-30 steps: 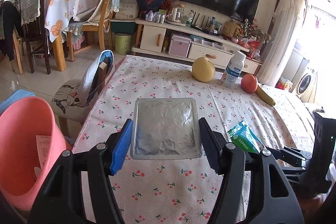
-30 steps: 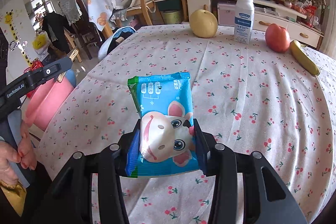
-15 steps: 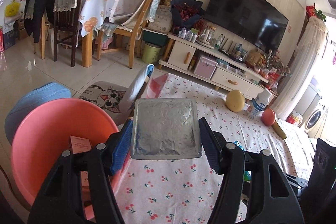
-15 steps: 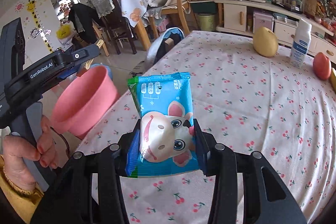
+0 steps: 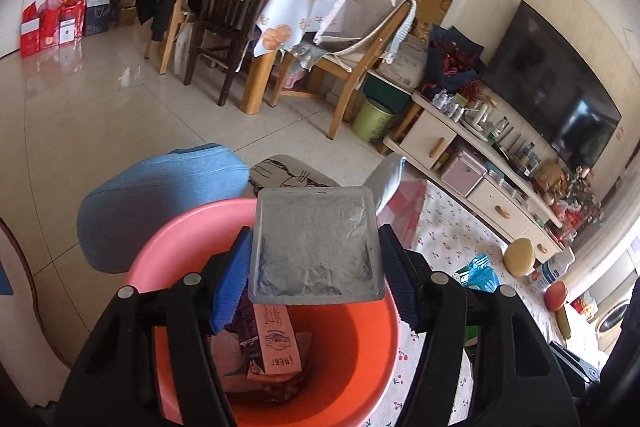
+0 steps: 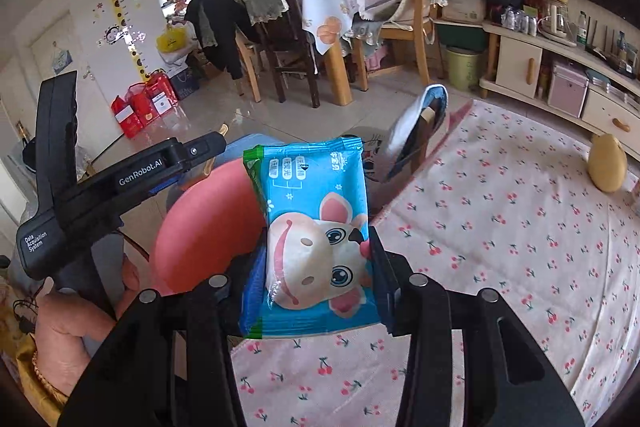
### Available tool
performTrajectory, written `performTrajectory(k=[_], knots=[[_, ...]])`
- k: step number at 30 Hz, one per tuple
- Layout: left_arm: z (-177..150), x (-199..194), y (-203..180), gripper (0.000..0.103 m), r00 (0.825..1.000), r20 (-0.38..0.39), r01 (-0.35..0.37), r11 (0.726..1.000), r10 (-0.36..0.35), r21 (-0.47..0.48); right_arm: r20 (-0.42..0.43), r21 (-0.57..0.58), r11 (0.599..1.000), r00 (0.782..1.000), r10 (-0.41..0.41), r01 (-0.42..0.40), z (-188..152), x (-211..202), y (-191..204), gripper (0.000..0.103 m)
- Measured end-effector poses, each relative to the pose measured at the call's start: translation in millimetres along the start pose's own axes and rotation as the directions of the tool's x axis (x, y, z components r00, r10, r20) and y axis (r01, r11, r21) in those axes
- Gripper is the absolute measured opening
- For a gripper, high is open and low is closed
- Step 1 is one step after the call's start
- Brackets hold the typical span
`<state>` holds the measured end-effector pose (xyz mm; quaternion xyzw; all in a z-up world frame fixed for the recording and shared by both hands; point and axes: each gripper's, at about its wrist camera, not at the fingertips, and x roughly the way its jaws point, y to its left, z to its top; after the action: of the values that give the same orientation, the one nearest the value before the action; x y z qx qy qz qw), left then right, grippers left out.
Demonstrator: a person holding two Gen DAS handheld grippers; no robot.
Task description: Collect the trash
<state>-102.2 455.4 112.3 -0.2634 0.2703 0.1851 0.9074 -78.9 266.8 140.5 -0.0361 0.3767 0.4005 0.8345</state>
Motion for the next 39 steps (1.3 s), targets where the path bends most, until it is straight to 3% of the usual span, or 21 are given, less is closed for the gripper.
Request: performTrajectory(k=[8, 11, 13, 15, 18, 28, 31, 39], knots=[[7.8, 15.4, 27.2, 0.064, 0.998, -0.036, -0.055, 0.996, 0.053, -0.065, -0.038, -0.025, 0.998, 0.998, 0.058, -0.059, 7.2, 41.7, 28.0, 0.047], [7.9, 22.3, 35.9, 0.065, 0.994, -0.064, -0.091, 0.991, 0.085, -0.094, -0.078, -0.036, 0.996, 0.994, 0.073, -0.076, 5.2, 56.7, 33.1, 0.051], [7.0, 23.2, 40.1, 0.068, 0.993, -0.068, -0.103, 0.989, 0.096, -0.111, -0.065, -0.045, 0.997, 0.996, 0.067, -0.07, 1.4, 55.6, 33.2, 0.061], [7.0, 22.4, 40.8, 0.08, 0.99, -0.063, -0.129, 0.985, 0.123, -0.112, -0.043, -0.049, 0.998, 0.998, 0.042, -0.044, -0.7, 48.9, 29.5, 0.076], [6.5, 19.5, 35.7, 0.085, 0.99, -0.048, -0.135, 0.986, 0.131, -0.101, -0.029, -0.032, 0.998, 0.999, 0.044, -0.045, -2.9, 41.6, 21.2, 0.081], [-2.2, 9.9, -16.3, 0.096, 0.992, 0.027, -0.126, 0.988, 0.124, 0.085, 0.009, 0.011, 0.996, 0.996, -0.085, 0.085, -31.1, -0.1, -20.1, 0.083], [-7.8, 6.4, -33.8, 0.097, 0.991, 0.046, -0.128, 0.982, 0.122, 0.141, 0.019, 0.038, 0.993, 0.993, -0.116, 0.115, -40.3, -14.7, -34.0, 0.09], [-30.4, -10.3, -87.9, 0.099, 0.99, 0.117, -0.105, 0.952, 0.073, 0.287, 0.052, 0.077, 0.981, 0.982, -0.184, 0.18, -60.3, -53.7, -60.5, 0.091]])
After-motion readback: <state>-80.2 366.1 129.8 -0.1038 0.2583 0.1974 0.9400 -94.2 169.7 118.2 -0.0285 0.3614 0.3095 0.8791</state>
